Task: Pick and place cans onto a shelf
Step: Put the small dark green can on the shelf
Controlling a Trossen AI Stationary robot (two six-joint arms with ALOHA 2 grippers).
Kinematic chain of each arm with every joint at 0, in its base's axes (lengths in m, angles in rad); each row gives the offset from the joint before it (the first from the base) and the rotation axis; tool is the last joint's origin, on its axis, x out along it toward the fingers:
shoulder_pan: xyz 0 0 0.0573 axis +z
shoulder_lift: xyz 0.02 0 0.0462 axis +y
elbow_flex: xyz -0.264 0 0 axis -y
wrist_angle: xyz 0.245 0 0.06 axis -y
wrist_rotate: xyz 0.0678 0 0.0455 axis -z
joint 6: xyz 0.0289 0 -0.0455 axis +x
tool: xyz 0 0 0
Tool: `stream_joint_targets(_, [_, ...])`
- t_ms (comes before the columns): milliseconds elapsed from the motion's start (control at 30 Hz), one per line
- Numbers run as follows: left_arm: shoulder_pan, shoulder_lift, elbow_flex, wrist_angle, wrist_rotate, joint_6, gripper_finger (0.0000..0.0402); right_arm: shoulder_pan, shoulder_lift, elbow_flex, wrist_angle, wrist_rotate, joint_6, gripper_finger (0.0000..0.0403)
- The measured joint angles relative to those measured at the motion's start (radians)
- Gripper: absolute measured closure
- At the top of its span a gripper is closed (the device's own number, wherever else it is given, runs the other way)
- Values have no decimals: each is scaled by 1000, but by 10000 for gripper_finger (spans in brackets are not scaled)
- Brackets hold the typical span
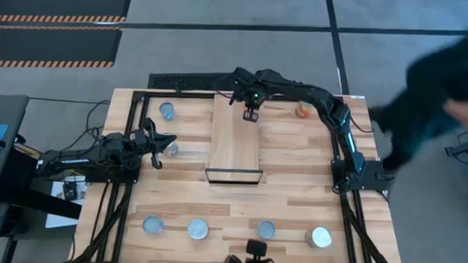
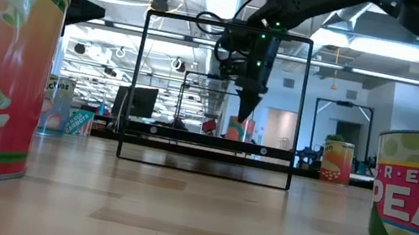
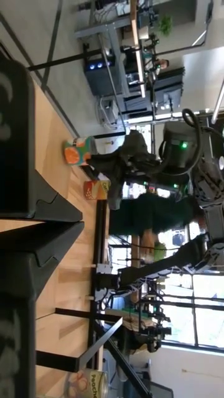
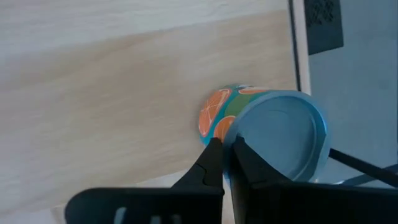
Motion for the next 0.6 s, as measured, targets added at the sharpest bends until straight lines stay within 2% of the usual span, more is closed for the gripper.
stream_joint_targets(600, [0, 0, 0, 2, 0, 0, 401, -11, 0, 0, 22, -11, -19, 378])
